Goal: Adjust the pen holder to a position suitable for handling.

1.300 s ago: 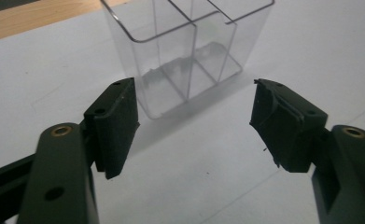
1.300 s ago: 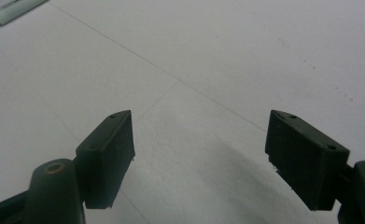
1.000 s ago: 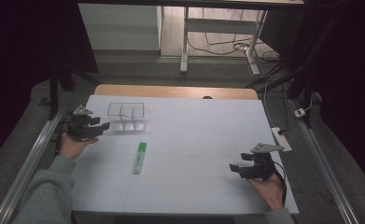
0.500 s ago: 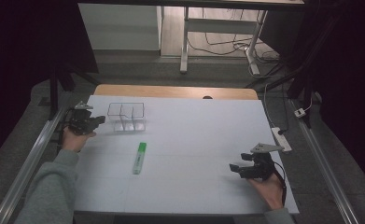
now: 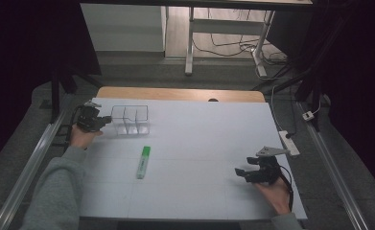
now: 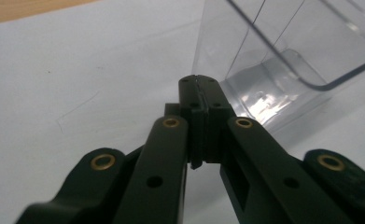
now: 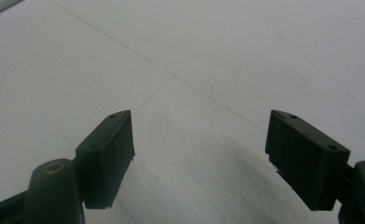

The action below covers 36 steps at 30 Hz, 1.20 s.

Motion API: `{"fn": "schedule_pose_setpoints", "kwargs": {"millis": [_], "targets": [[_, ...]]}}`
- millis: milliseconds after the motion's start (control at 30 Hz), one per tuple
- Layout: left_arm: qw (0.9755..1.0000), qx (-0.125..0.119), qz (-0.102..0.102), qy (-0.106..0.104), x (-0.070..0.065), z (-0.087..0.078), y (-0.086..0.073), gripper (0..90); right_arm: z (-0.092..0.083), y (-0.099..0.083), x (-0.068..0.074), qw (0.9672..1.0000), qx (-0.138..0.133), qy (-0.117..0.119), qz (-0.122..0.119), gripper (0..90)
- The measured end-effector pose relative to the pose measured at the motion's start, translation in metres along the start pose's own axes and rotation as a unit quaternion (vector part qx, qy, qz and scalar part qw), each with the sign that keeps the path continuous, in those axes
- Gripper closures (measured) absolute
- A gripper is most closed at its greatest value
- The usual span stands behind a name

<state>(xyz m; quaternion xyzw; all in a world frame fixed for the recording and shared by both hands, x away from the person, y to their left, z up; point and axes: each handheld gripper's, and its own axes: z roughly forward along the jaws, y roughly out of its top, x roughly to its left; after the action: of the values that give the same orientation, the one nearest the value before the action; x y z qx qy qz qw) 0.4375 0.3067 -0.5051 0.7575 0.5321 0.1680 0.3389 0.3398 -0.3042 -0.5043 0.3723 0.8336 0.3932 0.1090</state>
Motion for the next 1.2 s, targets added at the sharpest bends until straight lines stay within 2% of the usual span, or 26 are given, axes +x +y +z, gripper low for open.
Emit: {"fn": "schedule_pose_setpoints", "kwargs": {"millis": [167,200,367,600,867,1033,1067,1200], "targets": [[1.0000,0.001,0.003,-0.008,-0.001,0.006,0.000,89.0,0.001,0.000,0.000,1.0000,0.000,0.002,-0.001,22.9],[1.0000,0.003,0.005,-0.002,-0.002,0.008,0.000,89.0,0.001,0.000,0.000,1.0000,0.000,0.002,-0.001,22.9],[1.0000,0.002,-0.001,-0.004,-0.001,0.010,0.001,89.0,0.001,0.000,0.000,1.0000,0.003,0.000,0.000,22.9],[1.0000,0.003,0.002,-0.009,-0.005,0.011,0.005,89.0,0.002,0.000,0.000,1.0000,0.003,0.001,0.000,22.8],[0.9994,0.006,0.021,-0.025,-0.024,0.019,0.015,89.0,0.002,0.000,0.000,1.0000,0.004,0.000,0.001,22.8],[0.9991,0.006,0.027,-0.034,-0.033,0.023,0.019,89.0,0.002,0.000,0.000,1.0000,0.005,0.001,0.001,22.8],[0.9987,0.008,0.034,-0.038,-0.037,0.024,0.021,89.0,0.002,0.000,0.001,1.0000,0.005,0.001,0.001,22.8],[0.9983,0.006,0.036,-0.044,-0.044,0.027,0.024,89.0,0.002,-0.001,0.000,1.0000,0.004,0.001,0.001,22.8]]}}
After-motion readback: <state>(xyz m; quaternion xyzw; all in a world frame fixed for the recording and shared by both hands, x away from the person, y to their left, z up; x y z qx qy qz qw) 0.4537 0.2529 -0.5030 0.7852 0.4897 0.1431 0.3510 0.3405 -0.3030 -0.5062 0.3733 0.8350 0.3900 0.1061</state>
